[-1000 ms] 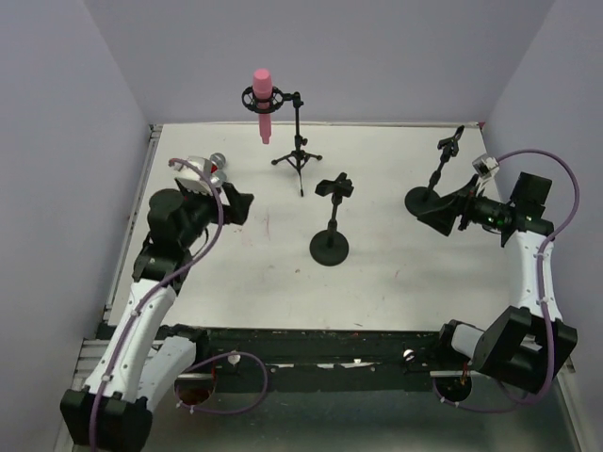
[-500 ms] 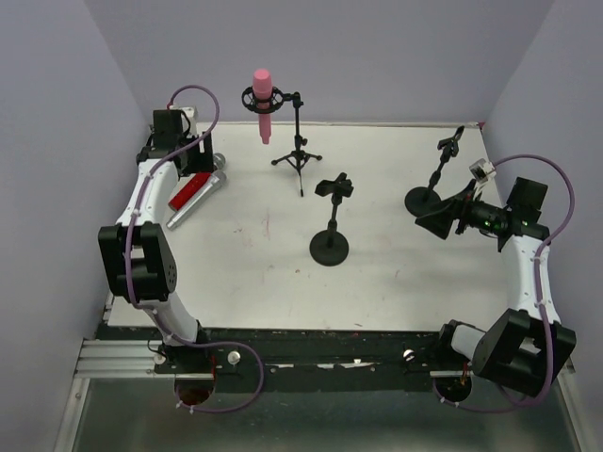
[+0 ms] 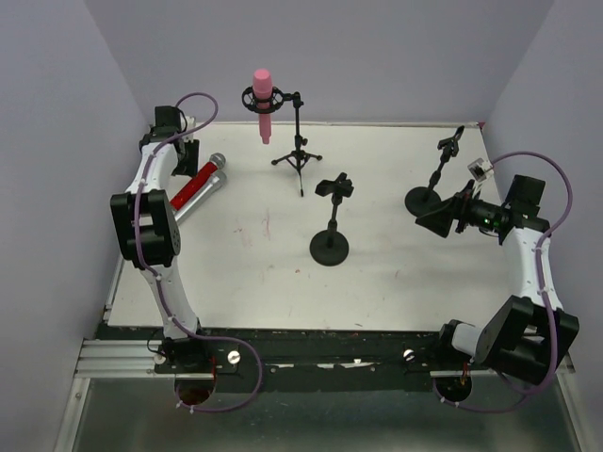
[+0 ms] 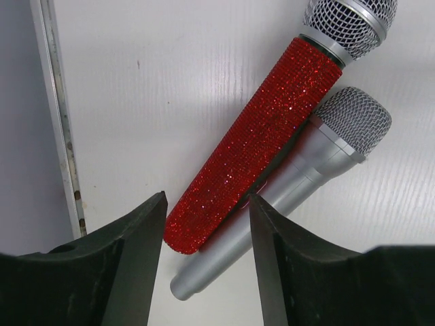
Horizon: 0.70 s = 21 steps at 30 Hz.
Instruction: Attach the microphones to the stand
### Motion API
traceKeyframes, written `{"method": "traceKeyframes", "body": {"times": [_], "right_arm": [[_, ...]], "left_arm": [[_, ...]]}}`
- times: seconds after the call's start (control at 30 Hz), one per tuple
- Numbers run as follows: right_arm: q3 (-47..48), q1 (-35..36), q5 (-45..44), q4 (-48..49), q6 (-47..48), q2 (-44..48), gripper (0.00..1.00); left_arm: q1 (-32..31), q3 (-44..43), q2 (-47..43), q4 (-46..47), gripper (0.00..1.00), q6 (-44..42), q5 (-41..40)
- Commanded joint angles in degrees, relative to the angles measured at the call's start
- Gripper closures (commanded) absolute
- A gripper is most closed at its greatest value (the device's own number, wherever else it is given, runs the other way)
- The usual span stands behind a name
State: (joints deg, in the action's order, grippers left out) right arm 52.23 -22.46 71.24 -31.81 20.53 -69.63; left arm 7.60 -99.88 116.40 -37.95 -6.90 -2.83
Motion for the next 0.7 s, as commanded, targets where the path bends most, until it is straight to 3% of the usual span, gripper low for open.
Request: {"method": "traceKeyframes", "body": {"times": [0.0,0.3,0.67], "right_arm": [[2.1,0.0,0.4,-3.3,2.1,-0.8,0.0],[3.0,-0.1,1.2,-5.2,3.3,-1.7,0.0],[4.1,0.0,1.6,-7.4,4.8,-1.7,0.0]], "left_arm": [[0.0,-3.6,2.7,-3.2,0.42,-2.0,-3.2],[-2.2,-4.4,6.3,-5.4,0.41,-2.9,-2.3],[-3.2,-11.6,10.3,-12.0,0.37,-1.6,-1.0]]}}
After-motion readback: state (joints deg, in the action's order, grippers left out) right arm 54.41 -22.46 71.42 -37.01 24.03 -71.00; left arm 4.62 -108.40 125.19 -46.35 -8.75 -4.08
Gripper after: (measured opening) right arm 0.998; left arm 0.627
